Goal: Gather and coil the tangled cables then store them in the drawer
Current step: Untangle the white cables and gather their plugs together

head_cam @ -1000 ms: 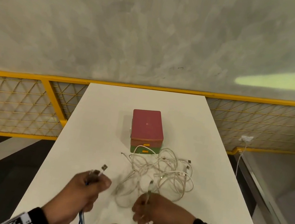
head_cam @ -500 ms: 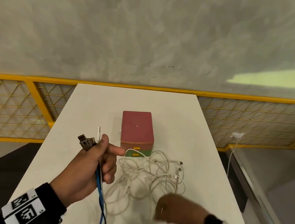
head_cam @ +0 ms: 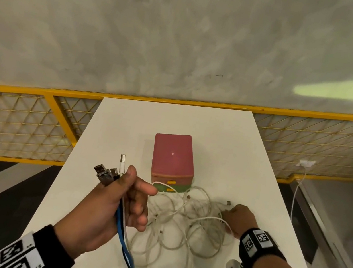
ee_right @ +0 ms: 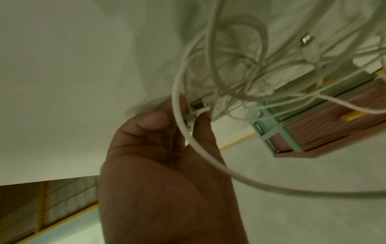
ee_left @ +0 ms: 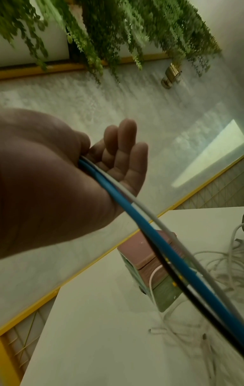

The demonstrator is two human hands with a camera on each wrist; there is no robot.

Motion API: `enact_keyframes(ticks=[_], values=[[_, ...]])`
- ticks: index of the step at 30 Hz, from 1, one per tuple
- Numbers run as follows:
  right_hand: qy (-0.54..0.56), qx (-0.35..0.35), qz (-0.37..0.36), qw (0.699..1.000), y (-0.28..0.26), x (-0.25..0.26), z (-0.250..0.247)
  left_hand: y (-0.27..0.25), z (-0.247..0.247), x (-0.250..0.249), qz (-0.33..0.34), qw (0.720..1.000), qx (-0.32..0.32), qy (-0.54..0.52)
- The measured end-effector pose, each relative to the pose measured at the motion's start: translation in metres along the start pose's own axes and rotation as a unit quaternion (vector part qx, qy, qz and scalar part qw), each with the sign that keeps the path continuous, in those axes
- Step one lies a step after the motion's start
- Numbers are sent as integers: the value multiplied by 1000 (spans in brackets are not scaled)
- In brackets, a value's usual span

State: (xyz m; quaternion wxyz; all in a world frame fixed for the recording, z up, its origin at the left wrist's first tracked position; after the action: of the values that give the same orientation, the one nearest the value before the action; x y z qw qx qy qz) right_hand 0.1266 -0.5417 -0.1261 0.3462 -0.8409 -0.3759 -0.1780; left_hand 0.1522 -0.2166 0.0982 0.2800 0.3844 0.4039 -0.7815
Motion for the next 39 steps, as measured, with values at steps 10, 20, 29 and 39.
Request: enact_keyframes(ticks=[10,20,29,39], values=[[201,-166,-83,962,-23,44,-60,3,7,-2,30,999,6,41],[379,-95,-369,843,-176,222,-150,16,40,-33,132,979,-18,154],[375,-26,-377,846,-229,253,-122,11,70,-35,191,949,13,250],[436,78,-220,869,-220,208,-60,11,37,-34,174,981,-64,56]])
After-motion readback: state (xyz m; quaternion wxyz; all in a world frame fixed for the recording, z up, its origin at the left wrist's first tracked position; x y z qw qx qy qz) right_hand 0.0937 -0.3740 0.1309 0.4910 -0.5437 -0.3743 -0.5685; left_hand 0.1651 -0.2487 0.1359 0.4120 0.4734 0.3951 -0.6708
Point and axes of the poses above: each hand's wrist, its own y-axis towards the middle knuckle, its own z-axis out of the palm, x = y × z, the point moved 8 cm from there along y, towards the middle knuckle, and after that the axes turned 8 degrees about -z, right-handed, at the moved point
